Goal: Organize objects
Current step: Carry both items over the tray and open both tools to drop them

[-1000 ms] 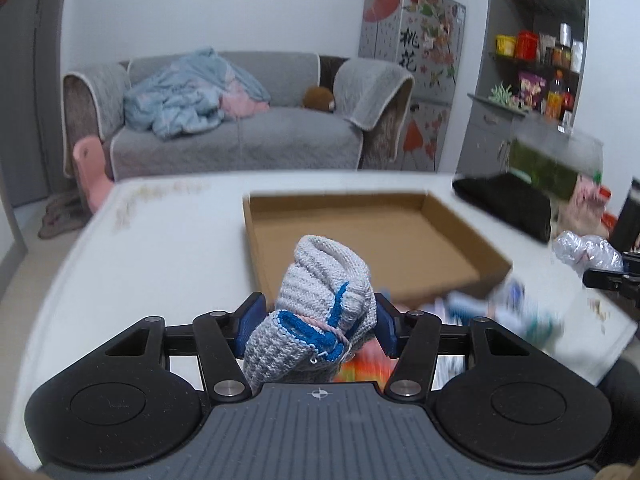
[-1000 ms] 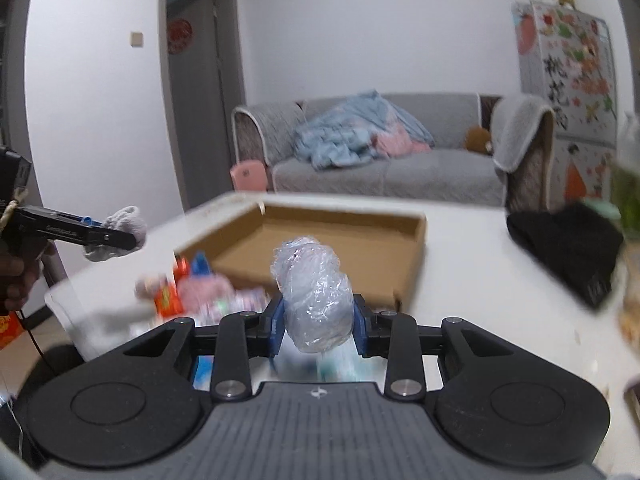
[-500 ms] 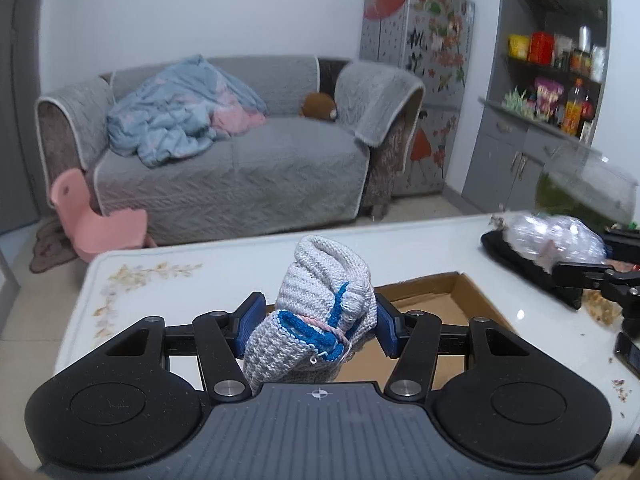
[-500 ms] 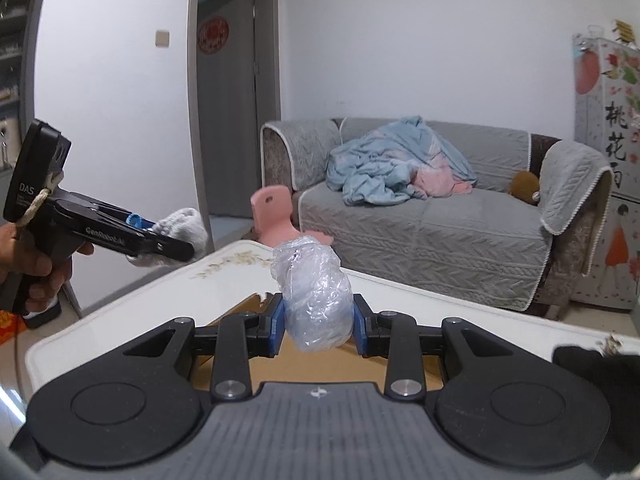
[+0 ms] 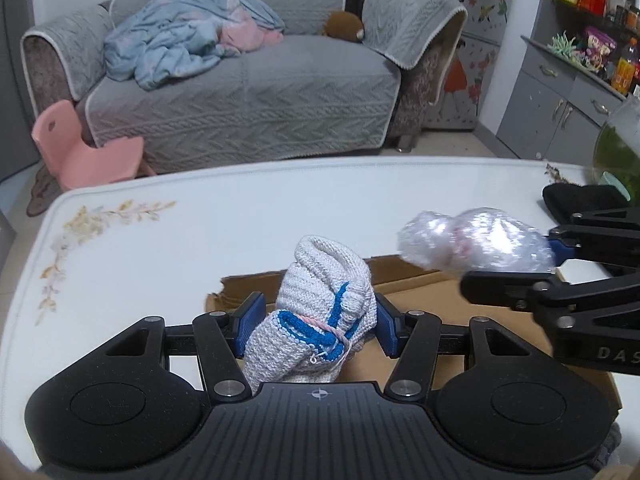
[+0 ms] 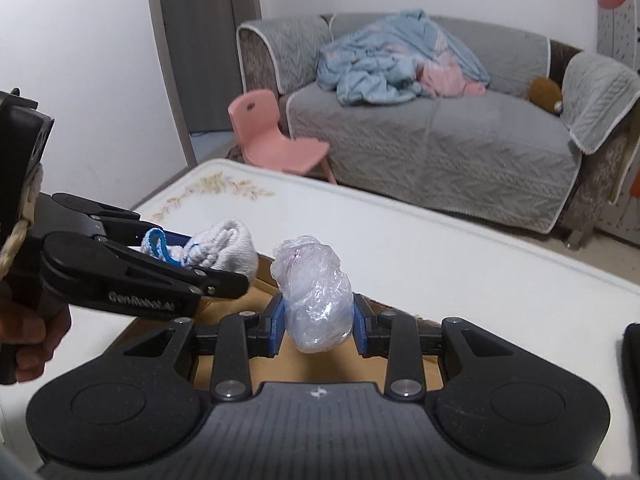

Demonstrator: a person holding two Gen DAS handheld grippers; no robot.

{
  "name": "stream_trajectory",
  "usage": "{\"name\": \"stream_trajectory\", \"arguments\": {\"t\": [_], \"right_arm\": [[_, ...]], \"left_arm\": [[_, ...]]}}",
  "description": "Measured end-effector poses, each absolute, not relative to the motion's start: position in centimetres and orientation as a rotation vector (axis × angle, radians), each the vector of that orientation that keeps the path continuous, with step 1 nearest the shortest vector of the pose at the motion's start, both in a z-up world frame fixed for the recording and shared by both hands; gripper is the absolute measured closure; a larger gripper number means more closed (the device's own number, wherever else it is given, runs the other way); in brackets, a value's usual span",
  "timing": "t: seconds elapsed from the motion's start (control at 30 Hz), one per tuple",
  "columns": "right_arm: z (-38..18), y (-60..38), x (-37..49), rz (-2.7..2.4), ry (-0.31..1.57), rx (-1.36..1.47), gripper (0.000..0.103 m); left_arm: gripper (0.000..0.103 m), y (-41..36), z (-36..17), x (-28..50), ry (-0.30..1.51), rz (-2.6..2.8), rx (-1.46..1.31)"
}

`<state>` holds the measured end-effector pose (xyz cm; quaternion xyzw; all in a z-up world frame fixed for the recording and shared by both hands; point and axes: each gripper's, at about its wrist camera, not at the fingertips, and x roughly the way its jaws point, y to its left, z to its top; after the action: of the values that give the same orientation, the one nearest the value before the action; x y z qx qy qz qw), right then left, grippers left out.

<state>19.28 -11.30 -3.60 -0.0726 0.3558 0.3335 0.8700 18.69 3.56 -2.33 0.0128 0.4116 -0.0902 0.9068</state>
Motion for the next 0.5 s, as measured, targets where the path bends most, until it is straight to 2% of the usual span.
{"name": "stream_trajectory", "arguments": {"t": [0.5], "right_arm": [[-5.9, -9.2, 21.0, 0.654, 0.872, -0.148, 0.073]], "left_arm": [[0.04, 1.6, -6.5, 19.3, 0.857, -0.204, 0.198]]}}
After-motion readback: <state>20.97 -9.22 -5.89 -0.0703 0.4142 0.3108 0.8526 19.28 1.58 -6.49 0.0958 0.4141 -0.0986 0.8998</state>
